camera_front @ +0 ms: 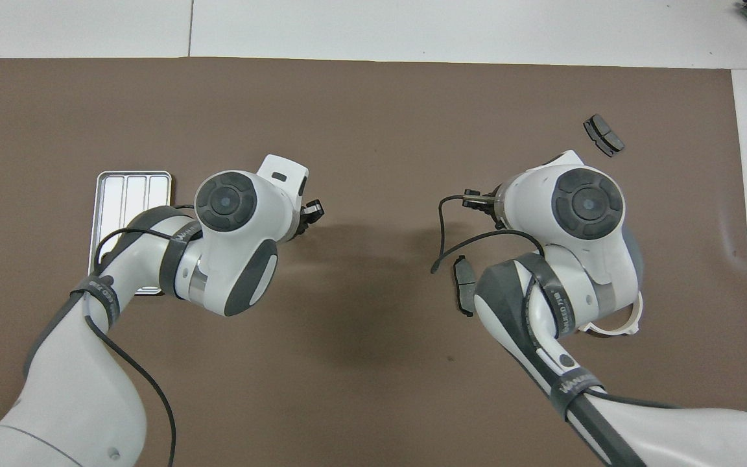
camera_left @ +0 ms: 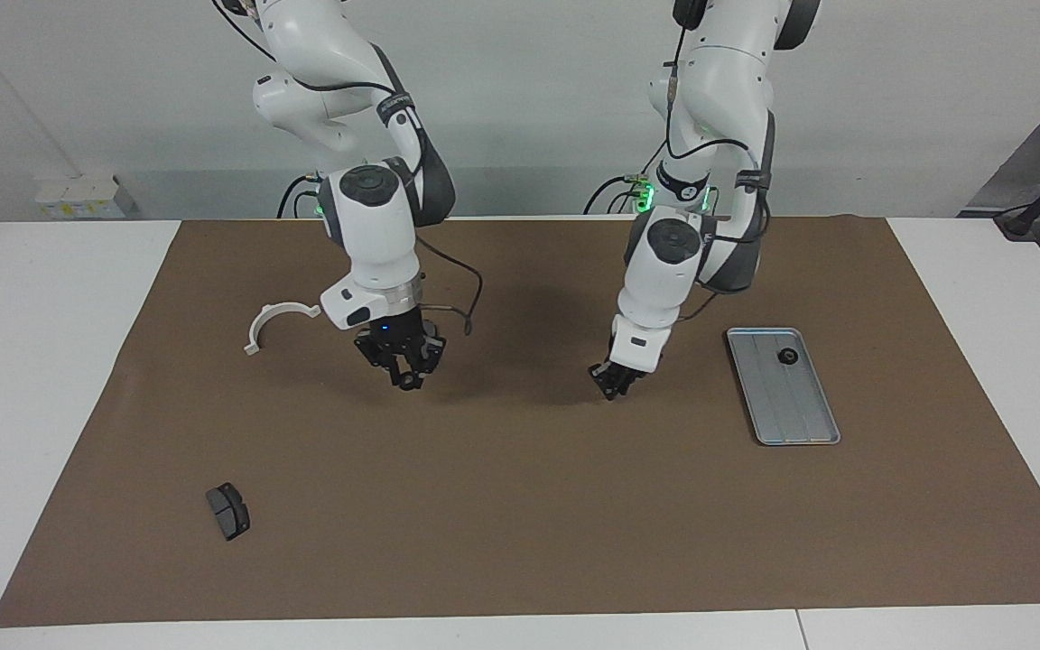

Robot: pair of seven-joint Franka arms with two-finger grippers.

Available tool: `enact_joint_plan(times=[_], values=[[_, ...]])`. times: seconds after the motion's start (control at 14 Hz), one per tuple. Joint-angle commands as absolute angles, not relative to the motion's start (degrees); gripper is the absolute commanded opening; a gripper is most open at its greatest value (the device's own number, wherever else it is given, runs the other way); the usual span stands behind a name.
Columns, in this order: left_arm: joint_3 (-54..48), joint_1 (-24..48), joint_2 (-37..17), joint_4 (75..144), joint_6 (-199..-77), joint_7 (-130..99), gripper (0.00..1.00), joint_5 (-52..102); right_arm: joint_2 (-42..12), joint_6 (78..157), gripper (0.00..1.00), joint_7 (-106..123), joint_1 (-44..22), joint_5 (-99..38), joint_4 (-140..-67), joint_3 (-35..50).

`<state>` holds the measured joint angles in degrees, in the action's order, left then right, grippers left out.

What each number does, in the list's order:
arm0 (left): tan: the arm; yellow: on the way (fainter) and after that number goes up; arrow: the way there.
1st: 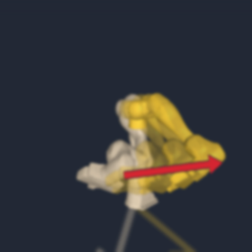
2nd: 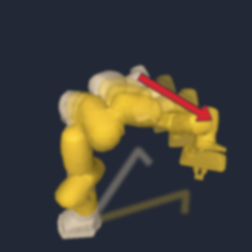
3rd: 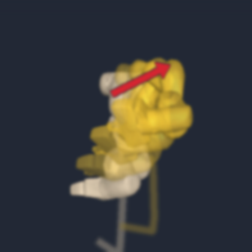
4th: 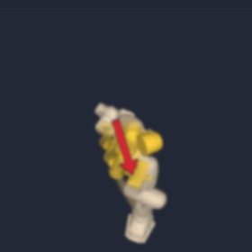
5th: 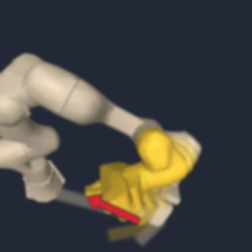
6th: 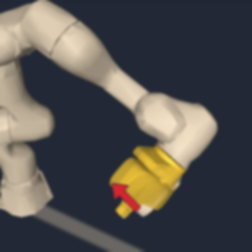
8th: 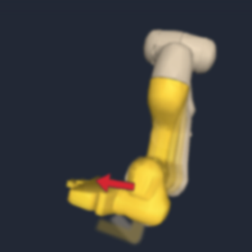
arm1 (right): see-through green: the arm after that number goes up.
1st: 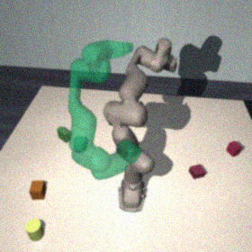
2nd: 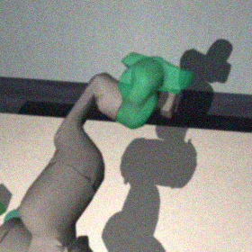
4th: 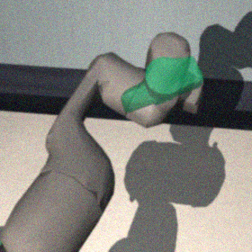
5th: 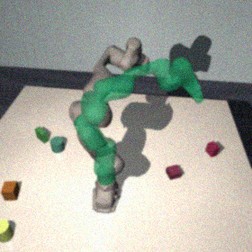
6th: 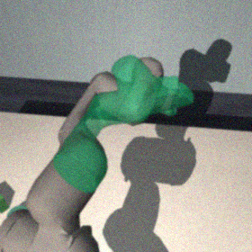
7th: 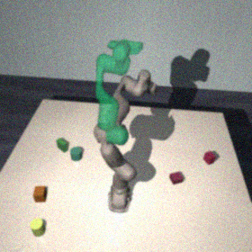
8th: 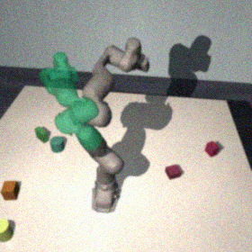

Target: Place bearing gear from tray to pile

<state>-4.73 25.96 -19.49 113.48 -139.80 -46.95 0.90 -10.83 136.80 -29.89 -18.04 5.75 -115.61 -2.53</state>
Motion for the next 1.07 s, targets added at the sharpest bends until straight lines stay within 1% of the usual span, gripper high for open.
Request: enact_joint_plan(times=[0.0, 0.07, 0.14, 0.21, 0.29, 0.43, 0.5, 0.64, 0.72, 0.79, 0.86, 0.93, 1.0], values=[[-3.78, 30.66, -16.00, 120.84, -143.87, -47.90, 0.10, 0.26, -8.26, 138.16, 0.00, -20.95, -11.97, 6.24, -120.23, -1.58], [-3.69, 31.63, -15.65, 121.20, -143.79, -48.25, 0.16, 0.26, -8.00, 138.60, 0.00, -17.09, -9.69, 6.24, -121.19, -1.50], [-3.78, 31.99, -15.64, 121.03, -143.70, -48.69, 0.36, 0.26, -7.91, 139.13, 0.00, -12.61, -7.75, 6.15, -121.81, -1.58], [-3.78, 31.91, -15.82, 120.42, -143.70, -48.60, 0.69, 0.26, -8.00, 139.30, 0.00, -9.35, -5.73, 6.07, -121.99, -1.58], [-3.69, 31.73, -15.99, 119.63, -143.44, -48.52, 0.85, 0.26, -8.43, 139.48, 0.00, -7.05, -3.80, 6.15, -122.25, -1.50], [-3.60, 30.42, -16.52, 116.12, -140.91, -48.43, 0.93, 0.26, -9.66, 141.58, 0.00, -2.57, -0.11, 5.89, -122.26, -1.49], [-3.52, 28.84, -16.35, 114.10, -138.63, -48.17, 0.93, 0.26, -10.54, 142.81, 0.00, -0.81, 1.30, 5.63, -122.26, -1.49], [-3.60, 22.71, -15.56, 109.62, -131.52, -46.59, 0.89, 0.09, -12.30, 144.92, 0.00, 1.14, 3.33, 5.45, -122.26, -1.49], [-3.60, 20.07, -14.60, 108.47, -128.18, -43.36, 0.84, 0.09, -13.00, 145.89, 0.00, 1.32, 3.95, 5.45, -122.26, -1.49], [-3.60, 17.34, -13.63, 108.37, -125.71, -38.81, 0.81, 0.17, -13.53, 146.33, 0.00, 1.41, 4.30, 5.45, -122.26, -1.49], [-3.60, 14.70, -13.01, 108.46, -124.64, -35.37, 0.80, 0.18, -13.62, 146.34, 0.02, 1.41, 4.31, 5.45, -122.26, -1.49], [-3.60, 12.15, -12.92, 108.63, -124.11, -32.72, 0.80, 0.18, -13.71, 146.25, 0.17, 1.23, 4.31, 5.36, -122.26, -1.49], [-3.52, 10.39, -12.66, 109.07, -123.93, -29.82, 0.80, 0.18, -13.71, 145.90, 0.47, 1.14, 4.31, 5.45, -122.26, -1.49]])
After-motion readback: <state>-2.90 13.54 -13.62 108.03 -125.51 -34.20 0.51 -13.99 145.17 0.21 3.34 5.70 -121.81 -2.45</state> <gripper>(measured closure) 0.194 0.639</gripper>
